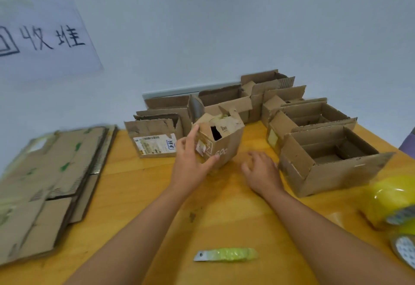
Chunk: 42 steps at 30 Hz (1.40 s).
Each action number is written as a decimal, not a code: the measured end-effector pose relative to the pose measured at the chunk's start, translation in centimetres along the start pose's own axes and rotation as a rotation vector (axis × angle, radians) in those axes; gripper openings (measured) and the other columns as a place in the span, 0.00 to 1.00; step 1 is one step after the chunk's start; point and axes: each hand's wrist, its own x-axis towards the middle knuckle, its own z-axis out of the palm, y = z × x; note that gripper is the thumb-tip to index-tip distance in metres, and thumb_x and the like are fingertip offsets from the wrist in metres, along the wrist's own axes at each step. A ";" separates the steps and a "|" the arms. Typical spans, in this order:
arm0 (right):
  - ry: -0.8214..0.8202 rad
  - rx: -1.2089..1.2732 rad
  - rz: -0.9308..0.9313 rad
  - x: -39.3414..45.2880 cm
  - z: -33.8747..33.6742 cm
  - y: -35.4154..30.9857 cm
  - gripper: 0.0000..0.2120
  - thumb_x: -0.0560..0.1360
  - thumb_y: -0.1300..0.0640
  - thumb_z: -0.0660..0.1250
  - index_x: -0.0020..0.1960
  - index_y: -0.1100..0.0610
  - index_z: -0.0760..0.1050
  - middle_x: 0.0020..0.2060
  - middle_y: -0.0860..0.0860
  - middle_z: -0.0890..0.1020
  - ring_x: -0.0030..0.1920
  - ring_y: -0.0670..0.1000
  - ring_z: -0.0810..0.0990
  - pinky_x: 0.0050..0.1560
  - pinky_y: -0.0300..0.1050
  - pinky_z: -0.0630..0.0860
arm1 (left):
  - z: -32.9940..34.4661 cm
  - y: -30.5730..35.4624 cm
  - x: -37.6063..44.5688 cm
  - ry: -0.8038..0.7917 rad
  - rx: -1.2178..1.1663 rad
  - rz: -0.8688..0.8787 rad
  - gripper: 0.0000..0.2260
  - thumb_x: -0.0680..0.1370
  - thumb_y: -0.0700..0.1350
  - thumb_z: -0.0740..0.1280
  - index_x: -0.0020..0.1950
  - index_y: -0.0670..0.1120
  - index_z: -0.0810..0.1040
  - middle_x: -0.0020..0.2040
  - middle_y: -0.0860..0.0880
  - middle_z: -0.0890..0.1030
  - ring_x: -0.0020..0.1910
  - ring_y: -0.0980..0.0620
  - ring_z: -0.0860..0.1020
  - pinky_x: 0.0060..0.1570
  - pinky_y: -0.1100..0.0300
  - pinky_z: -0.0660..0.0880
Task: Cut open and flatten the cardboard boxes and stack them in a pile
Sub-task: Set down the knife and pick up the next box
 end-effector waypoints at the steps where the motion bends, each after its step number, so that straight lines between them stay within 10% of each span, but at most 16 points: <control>1: 0.018 0.075 -0.025 -0.4 -0.1 -0.3 0.24 0.79 0.48 0.62 0.73 0.54 0.67 0.69 0.53 0.72 0.70 0.54 0.68 0.69 0.51 0.64 | -1.2 -0.2 -1.3 0.010 -0.010 -0.012 0.41 0.72 0.55 0.75 0.76 0.66 0.52 0.71 0.51 0.61 0.67 0.52 0.69 0.62 0.53 0.76; 9: -0.191 0.684 -0.291 -5.8 0.4 -8.6 0.37 0.79 0.49 0.67 0.79 0.43 0.49 0.72 0.41 0.63 0.63 0.40 0.72 0.64 0.47 0.73 | -10.7 -3.0 -10.1 0.007 -0.074 -0.061 0.43 0.72 0.50 0.76 0.74 0.70 0.50 0.73 0.53 0.62 0.69 0.57 0.67 0.68 0.58 0.70; 15: -0.364 0.588 -0.481 -9.3 1.4 -12.9 0.31 0.77 0.43 0.67 0.73 0.30 0.54 0.69 0.40 0.69 0.62 0.44 0.75 0.54 0.49 0.81 | -14.5 -5.6 -15.5 -0.050 0.015 -0.070 0.45 0.73 0.50 0.74 0.76 0.69 0.45 0.69 0.57 0.59 0.68 0.70 0.63 0.67 0.63 0.68; 23: -0.385 0.516 -0.501 -9.7 1.9 -14.6 0.29 0.75 0.44 0.71 0.73 0.42 0.63 0.65 0.42 0.71 0.59 0.44 0.75 0.53 0.50 0.80 | -15.9 -6.7 -16.5 -0.059 0.023 -0.047 0.44 0.72 0.58 0.74 0.77 0.66 0.47 0.71 0.61 0.55 0.63 0.79 0.60 0.54 0.80 0.67; 31: -0.314 0.521 -0.520 -9.0 2.4 -16.4 0.27 0.75 0.47 0.71 0.69 0.41 0.61 0.66 0.43 0.70 0.65 0.42 0.71 0.60 0.45 0.76 | -17.0 -7.0 -13.9 -0.045 -0.015 -0.064 0.44 0.68 0.66 0.72 0.77 0.67 0.49 0.75 0.59 0.56 0.72 0.57 0.63 0.65 0.53 0.71; 36: -0.603 0.648 -0.366 -9.3 3.0 -15.6 0.41 0.69 0.38 0.74 0.73 0.36 0.52 0.71 0.40 0.66 0.69 0.42 0.68 0.62 0.41 0.75 | -17.1 -7.1 -14.0 -0.077 -0.273 -0.265 0.49 0.68 0.60 0.77 0.77 0.66 0.47 0.68 0.59 0.68 0.64 0.58 0.72 0.56 0.58 0.77; 42: -0.591 0.749 -0.166 -9.6 3.3 -16.4 0.25 0.80 0.49 0.66 0.74 0.42 0.62 0.64 0.44 0.74 0.56 0.45 0.79 0.45 0.39 0.79 | -17.5 -5.6 -12.7 0.095 -0.497 -0.486 0.27 0.73 0.66 0.64 0.66 0.54 0.64 0.60 0.50 0.78 0.51 0.53 0.82 0.40 0.61 0.80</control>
